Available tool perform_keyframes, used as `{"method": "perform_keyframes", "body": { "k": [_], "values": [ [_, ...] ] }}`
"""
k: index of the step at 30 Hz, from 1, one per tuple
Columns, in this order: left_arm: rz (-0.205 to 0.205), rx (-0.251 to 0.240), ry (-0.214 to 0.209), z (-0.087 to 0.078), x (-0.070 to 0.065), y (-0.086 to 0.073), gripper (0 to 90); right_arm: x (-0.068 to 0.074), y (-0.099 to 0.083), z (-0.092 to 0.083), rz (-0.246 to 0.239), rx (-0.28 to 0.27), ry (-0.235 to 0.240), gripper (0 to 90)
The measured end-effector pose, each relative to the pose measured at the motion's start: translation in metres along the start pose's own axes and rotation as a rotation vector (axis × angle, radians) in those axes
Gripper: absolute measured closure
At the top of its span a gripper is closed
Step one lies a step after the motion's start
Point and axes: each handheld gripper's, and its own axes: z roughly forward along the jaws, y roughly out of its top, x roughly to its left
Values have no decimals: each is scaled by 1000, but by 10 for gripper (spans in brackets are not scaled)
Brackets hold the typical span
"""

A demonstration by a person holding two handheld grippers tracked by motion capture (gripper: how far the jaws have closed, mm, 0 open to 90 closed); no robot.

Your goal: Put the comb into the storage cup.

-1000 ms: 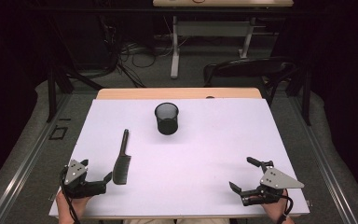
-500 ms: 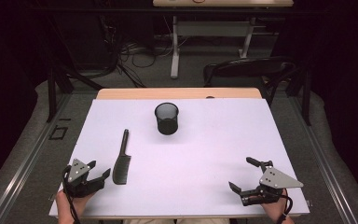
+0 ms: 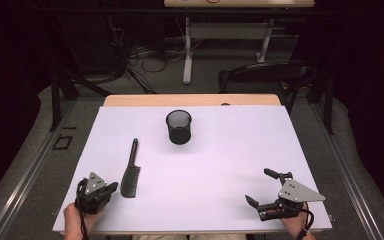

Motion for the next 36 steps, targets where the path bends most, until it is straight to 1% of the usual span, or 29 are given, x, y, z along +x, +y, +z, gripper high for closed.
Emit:
{"method": "perform_keyframes", "body": {
  "k": [3, 4, 11, 15, 20, 27, 32, 36],
  "values": [
    [3, 28, 5, 2, -2, 1, 900, 0, 0, 0, 1, -1, 1, 0],
    [-4, 40, 8, 4, -3, 1, 900, 0, 0, 0, 0, 0, 1, 0],
    [-12, 67, 12, 9, -3, 1, 900, 0, 0, 1, -3, 3, 3, 0],
    [-19, 65, 2, 11, -3, 1, 900, 0, 0, 1, -4, 7, 6, 0],
    [-10, 75, -15, 15, -7, 3, 900, 0, 0, 1, -5, 3, 8, 0],
    [-10, 69, -26, 17, -9, 4, 900, 1, 0, 1, 3, 10, 12, 0],
    [-31, 58, -38, 19, -10, 5, 900, 1, 0, 2, 0, 9, 15, 0],
    [-37, 53, -50, 21, -11, 6, 900, 1, 0, 2, -3, 10, 17, 0]
  ]
}}
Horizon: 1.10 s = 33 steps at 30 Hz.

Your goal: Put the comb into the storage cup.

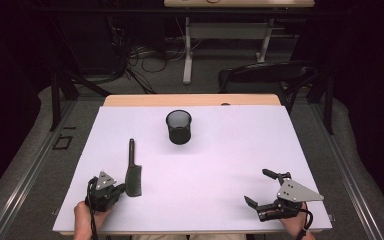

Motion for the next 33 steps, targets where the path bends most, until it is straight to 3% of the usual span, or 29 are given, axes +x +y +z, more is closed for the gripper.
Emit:
{"method": "perform_keyframes", "body": {
  "k": [15, 27, 33],
  "values": [
    [1, -27, -27, 9, -7, 6, 900, 0, 0, 0, -1, 2, 1, 1],
    [17, -19, -35, 16, -12, 14, 900, 0, 0, 1, -5, 2, 0, 2],
    [48, -4, -30, 20, -15, 21, 900, 0, 0, 1, -5, 3, 1, 2]
  ]
}}
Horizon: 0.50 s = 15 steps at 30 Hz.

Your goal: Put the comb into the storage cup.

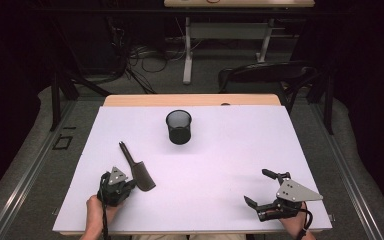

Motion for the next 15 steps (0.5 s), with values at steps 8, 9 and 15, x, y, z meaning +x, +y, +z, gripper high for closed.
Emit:
{"method": "perform_keyframes", "body": {
  "k": [8, 9, 15],
  "values": [
    [26, 16, -7, 6, -2, 9, 900, 0, 0, 0, 1, 8, -2, 2],
    [34, 22, -8, 8, -3, 12, 900, 0, 0, 0, 1, 8, -1, 2],
    [53, 34, -11, 14, -6, 20, 900, -1, 0, 0, 1, 13, -1, 3]
  ]
}}
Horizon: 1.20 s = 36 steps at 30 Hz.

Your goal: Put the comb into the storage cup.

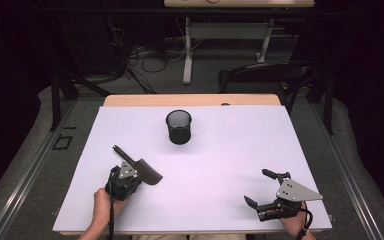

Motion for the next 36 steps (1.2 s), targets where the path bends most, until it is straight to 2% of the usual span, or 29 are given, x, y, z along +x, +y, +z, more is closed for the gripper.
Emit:
{"method": "perform_keyframes", "body": {
  "k": [10, 21, 36],
  "values": [
    [27, 18, -16, 9, -5, 14, 900, 0, 0, 0, 2, 0, 1, 3],
    [41, 9, -20, 22, -7, 28, 900, 0, 0, 1, 2, 3, 3, 3],
    [47, -8, 5, 37, -4, 45, 900, -1, -1, 1, 1, 10, 6, 4]
  ]
}}
